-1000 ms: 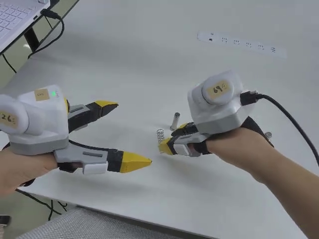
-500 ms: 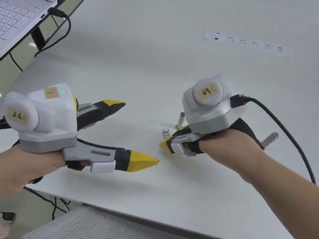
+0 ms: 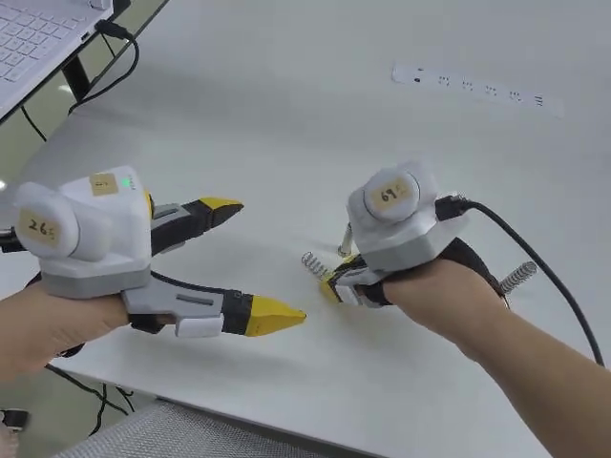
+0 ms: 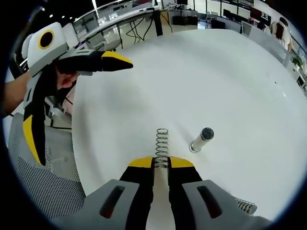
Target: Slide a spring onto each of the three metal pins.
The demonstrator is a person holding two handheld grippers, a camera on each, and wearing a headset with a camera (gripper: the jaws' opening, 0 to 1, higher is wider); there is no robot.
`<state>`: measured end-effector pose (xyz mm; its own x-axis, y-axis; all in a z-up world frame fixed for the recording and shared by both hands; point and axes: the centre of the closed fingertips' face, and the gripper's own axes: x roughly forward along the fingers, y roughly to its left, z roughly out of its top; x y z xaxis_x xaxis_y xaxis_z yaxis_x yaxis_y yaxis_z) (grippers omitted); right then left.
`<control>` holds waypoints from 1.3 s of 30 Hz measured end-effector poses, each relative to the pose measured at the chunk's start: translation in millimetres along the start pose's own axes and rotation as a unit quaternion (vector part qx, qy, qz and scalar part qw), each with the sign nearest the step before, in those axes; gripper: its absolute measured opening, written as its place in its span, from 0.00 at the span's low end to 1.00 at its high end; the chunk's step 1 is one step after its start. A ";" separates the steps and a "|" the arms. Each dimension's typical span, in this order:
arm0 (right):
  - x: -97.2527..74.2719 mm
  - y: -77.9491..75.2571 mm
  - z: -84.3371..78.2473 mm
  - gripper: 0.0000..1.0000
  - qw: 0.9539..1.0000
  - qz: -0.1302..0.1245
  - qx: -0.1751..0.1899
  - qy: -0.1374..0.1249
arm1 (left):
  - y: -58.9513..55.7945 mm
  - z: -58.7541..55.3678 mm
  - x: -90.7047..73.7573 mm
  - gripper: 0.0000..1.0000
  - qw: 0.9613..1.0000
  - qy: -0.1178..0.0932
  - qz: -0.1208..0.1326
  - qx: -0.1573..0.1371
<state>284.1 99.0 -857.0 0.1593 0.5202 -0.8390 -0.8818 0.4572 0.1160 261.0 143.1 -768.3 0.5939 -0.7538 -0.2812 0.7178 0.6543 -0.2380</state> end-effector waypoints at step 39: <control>-49.8 11.1 -18.1 0.07 0.988 0.030 -0.152 -0.019 | -20.6 -5.4 14.2 0.86 0.999 0.021 -0.039 0.009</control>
<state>258.3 65.1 -823.5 0.1148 0.5689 -0.8144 -0.9816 0.1910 -0.0049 252.6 119.2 -772.5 0.5209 -0.7985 -0.3016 0.7675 0.5928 -0.2440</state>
